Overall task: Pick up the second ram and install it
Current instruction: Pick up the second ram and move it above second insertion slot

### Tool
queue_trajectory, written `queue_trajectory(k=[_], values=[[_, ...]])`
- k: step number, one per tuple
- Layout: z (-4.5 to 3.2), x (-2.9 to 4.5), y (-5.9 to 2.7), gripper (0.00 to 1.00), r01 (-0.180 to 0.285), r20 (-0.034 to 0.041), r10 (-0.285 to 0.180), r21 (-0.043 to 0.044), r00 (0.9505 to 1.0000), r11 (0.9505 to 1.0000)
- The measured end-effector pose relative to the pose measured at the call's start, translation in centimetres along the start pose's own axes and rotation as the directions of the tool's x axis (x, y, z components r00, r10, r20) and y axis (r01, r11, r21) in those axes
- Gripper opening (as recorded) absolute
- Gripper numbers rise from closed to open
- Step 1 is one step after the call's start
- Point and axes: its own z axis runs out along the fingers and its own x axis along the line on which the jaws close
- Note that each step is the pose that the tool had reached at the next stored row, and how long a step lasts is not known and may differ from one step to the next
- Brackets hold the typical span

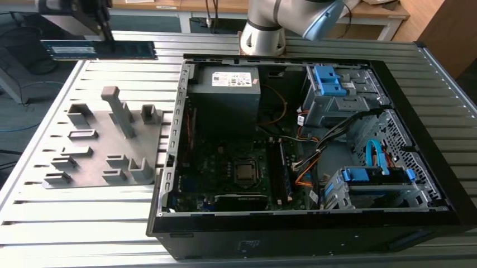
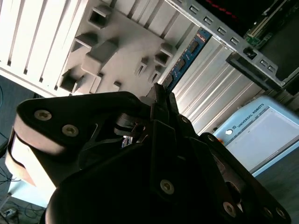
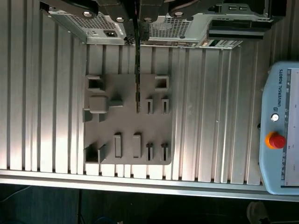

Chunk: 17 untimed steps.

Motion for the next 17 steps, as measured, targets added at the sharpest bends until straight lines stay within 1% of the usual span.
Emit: queue_trajectory(k=[8, 17], values=[[0.38, 0.13, -3.65, 0.14, 0.000, 0.0000, 0.000, -0.0016, 1.0000, 1.0000], [0.50, 0.27, -7.71, 0.14, 0.000, 0.0002, 0.000, -0.0035, 1.0000, 1.0000]])
